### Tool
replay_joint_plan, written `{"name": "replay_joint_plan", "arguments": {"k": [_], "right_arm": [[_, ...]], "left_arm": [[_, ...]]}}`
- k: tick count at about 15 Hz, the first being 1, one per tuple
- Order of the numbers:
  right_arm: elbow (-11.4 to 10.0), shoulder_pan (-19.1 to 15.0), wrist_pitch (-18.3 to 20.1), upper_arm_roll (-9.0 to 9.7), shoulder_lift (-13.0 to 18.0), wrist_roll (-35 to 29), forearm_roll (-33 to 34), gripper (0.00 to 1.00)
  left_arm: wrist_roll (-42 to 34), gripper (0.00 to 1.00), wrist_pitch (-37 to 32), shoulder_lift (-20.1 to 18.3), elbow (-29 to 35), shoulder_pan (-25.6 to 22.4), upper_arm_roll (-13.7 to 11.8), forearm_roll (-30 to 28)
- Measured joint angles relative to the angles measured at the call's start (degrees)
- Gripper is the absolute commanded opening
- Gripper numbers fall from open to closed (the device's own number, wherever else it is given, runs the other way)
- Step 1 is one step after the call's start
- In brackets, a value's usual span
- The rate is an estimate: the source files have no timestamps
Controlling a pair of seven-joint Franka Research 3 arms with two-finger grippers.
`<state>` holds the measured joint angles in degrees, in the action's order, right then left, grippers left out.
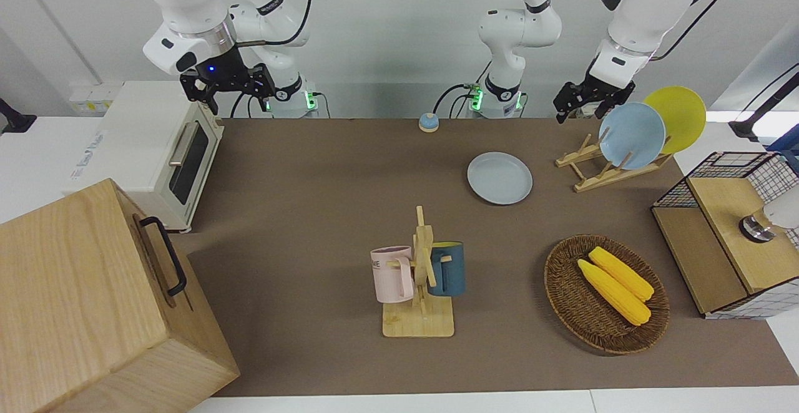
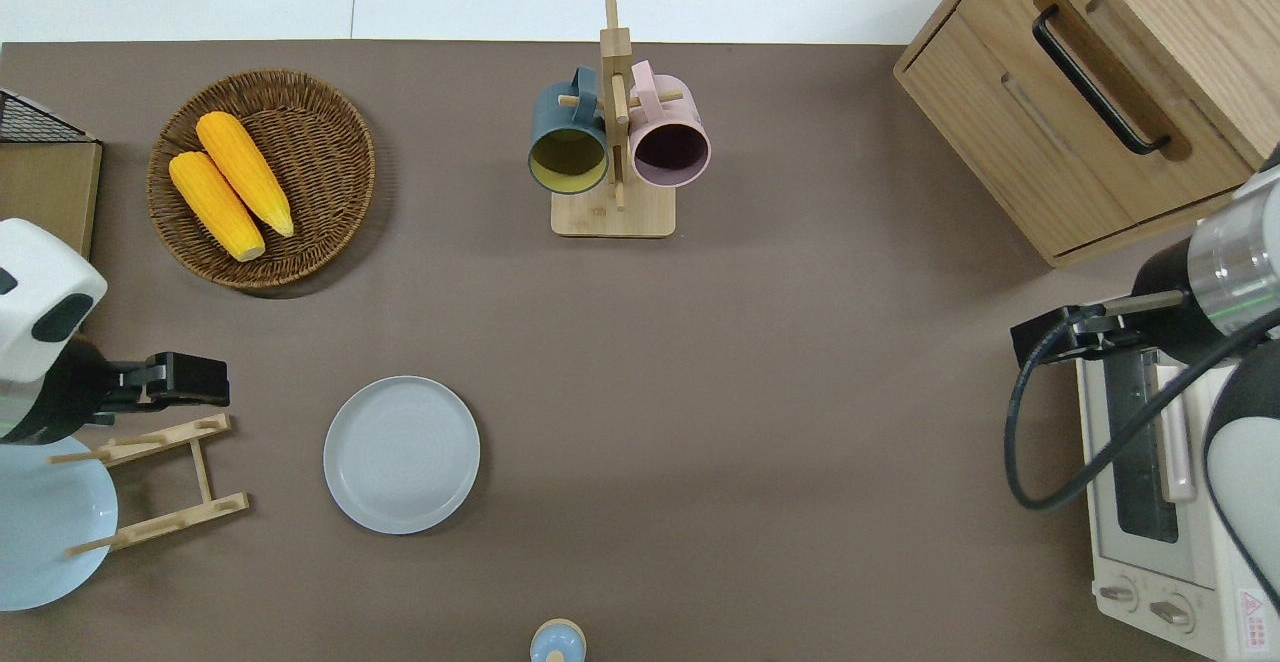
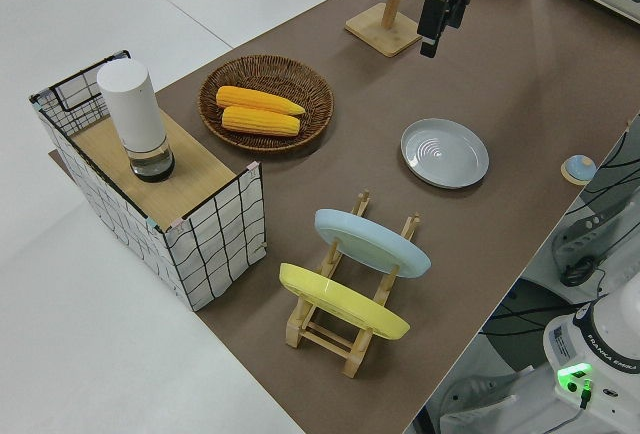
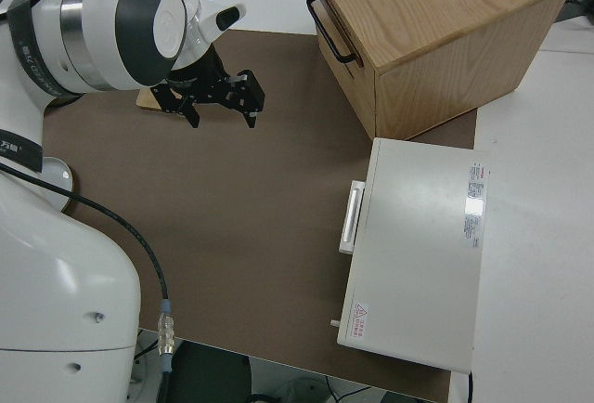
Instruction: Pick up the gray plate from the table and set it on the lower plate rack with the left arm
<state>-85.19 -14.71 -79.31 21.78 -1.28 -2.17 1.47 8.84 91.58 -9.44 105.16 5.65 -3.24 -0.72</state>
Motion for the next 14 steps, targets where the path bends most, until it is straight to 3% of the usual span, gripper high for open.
{"name": "replay_joint_plan", "arguments": {"k": [14], "right_arm": [[0.00,0.00,0.00,0.00,0.00,0.00,0.00,0.983]], "left_arm": [[-1.02,1.00,-0.05,0.90,-0.72,-0.02,-0.52,0.00]]}}
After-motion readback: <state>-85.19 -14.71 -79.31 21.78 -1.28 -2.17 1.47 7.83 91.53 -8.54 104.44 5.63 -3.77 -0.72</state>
